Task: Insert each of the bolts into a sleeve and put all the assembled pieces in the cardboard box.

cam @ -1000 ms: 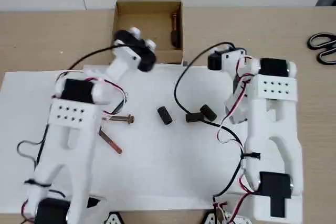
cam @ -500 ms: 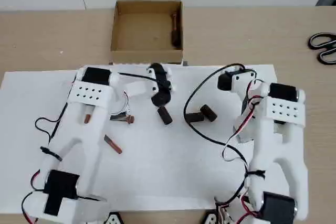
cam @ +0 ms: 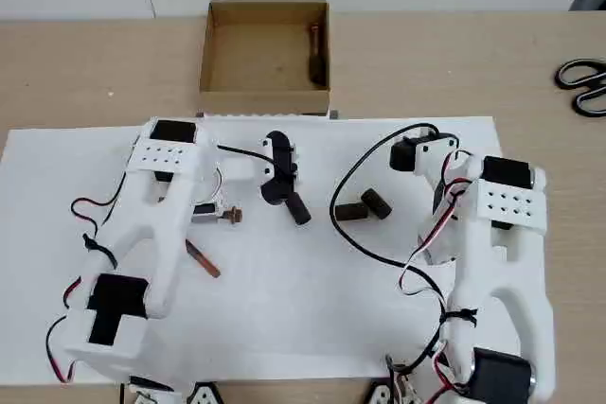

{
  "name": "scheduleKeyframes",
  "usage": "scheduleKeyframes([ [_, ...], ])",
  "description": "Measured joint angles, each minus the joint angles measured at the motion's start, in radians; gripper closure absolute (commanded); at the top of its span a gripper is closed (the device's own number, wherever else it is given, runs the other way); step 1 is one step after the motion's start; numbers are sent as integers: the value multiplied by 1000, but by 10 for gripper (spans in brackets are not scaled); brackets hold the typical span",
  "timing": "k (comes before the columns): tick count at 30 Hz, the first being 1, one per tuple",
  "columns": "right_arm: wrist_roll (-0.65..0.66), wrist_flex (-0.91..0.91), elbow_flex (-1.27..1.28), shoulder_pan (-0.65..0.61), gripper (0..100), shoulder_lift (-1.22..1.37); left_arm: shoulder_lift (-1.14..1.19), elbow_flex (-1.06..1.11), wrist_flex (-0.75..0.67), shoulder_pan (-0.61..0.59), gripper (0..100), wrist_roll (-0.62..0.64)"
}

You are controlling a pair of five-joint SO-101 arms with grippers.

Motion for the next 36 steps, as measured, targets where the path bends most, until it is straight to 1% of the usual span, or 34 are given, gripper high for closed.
scheduleKeyframes([
  [4,0,0,0,0,991,0,15,0,-28,8,897,-2],
  [14,0,0,0,0,991,0,40,0,-35,55,899,-2],
  [24,0,0,0,0,991,0,80,-3,-34,57,901,-2],
  [26,0,0,0,0,991,0,80,-3,-34,57,927,-2],
  [29,0,0,0,0,991,0,110,-11,-32,57,995,-3],
  [36,0,0,0,0,991,0,181,-43,-29,61,994,-6],
])
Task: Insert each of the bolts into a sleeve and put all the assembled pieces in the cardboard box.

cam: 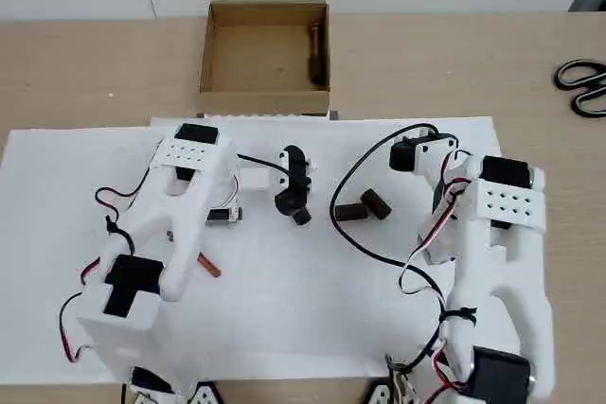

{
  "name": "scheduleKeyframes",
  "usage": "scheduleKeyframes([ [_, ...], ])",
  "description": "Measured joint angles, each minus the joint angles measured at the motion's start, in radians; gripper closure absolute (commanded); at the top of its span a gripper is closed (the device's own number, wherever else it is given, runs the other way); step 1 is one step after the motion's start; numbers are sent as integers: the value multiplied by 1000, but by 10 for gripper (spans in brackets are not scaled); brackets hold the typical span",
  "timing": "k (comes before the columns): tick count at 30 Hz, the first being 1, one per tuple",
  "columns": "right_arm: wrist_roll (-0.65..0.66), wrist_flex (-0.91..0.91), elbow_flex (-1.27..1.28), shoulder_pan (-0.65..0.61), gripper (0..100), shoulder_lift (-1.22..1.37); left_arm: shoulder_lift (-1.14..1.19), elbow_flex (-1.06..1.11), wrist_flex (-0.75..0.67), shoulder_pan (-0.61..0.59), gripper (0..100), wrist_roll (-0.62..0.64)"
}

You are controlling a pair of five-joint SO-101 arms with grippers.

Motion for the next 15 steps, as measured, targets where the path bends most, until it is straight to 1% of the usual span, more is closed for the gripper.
scheduleKeyframes([
  [3,0,0,0,0,991,0,3,-18,20,0,994,0],
  [9,0,31,0,0,994,-97,14,-114,140,-2,994,5],
  [12,0,68,0,-15,995,-193,-29,-130,175,-2,994,55],
  [15,0,115,0,-58,995,-288,-114,-130,183,-2,994,127],
])
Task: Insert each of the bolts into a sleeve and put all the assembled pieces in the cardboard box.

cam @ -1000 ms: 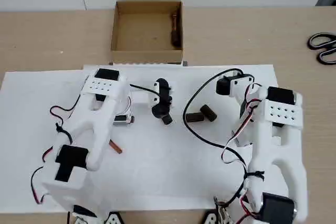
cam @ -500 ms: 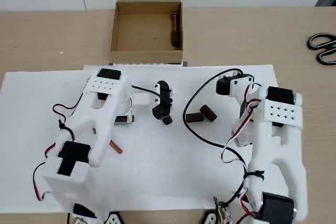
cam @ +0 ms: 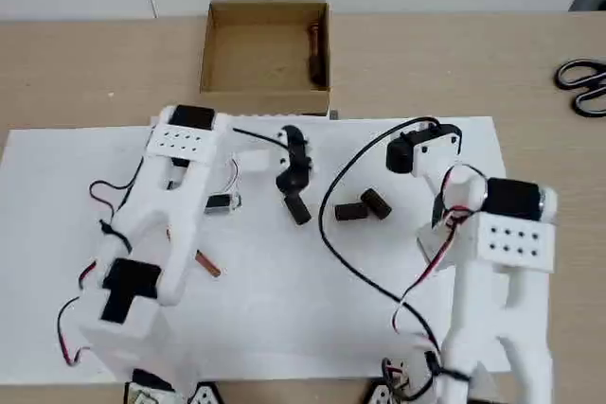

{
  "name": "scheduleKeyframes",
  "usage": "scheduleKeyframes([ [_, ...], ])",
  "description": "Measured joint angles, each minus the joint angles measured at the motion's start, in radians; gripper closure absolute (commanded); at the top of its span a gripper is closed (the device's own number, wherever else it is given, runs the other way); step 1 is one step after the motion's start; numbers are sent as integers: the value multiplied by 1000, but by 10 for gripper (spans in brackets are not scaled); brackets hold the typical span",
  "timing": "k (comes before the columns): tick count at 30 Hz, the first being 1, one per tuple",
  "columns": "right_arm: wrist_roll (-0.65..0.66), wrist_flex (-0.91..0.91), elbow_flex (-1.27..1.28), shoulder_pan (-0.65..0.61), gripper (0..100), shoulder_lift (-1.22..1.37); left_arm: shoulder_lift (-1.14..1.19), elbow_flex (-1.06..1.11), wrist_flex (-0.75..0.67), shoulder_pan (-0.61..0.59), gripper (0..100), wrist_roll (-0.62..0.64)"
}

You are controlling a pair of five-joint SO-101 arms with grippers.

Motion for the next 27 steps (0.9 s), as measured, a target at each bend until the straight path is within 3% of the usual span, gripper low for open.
scheduleKeyframes([
  [9,-18,52,6,-37,991,-189,-287,0,49,81,994,354],
  [13,-181,52,6,-43,994,-267,-404,0,91,115,994,583],
  [17,-304,52,8,-98,992,-339,-485,0,95,120,995,666],
  [22,-413,-28,80,-169,994,-434,-618,121,-48,120,995,865],
  [27,-485,-146,247,-258,995,-614,-855,417,-270,155,995,1094],
])
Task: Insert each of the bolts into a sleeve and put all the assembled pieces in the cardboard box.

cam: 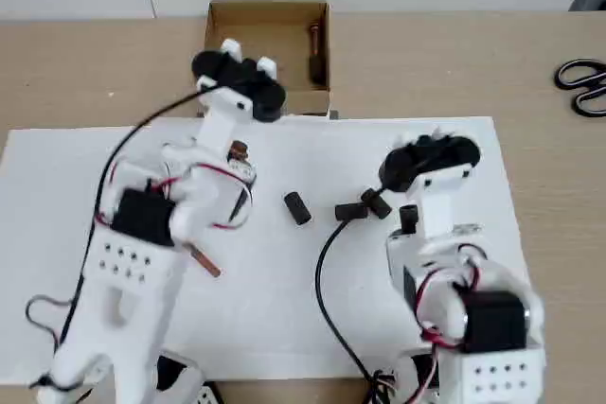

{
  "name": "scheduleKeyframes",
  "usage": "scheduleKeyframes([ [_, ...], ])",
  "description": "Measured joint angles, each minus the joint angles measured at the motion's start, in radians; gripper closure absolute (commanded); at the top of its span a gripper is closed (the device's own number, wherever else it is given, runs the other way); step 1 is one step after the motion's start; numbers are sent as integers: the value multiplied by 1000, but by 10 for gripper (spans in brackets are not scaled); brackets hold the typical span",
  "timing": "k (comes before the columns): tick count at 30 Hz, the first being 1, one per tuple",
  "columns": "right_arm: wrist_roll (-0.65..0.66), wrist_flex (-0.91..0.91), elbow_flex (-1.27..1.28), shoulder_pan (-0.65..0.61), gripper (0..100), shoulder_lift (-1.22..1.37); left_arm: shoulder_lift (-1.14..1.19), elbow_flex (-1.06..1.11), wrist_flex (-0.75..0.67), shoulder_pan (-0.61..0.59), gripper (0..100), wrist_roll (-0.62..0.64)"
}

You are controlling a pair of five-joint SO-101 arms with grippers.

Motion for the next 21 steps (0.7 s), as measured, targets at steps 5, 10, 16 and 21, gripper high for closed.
scheduleKeyframes([
  [5,-5,-60,178,-129,995,-242,-301,342,-198,23,994,192],
  [10,-15,-94,325,-252,995,-356,-591,594,-288,23,994,327],
  [16,-43,-226,413,-282,995,-365,-838,747,-295,26,994,542],
  [21,-46,-293,470,-311,995,-367,-970,825,-356,26,994,687],
])
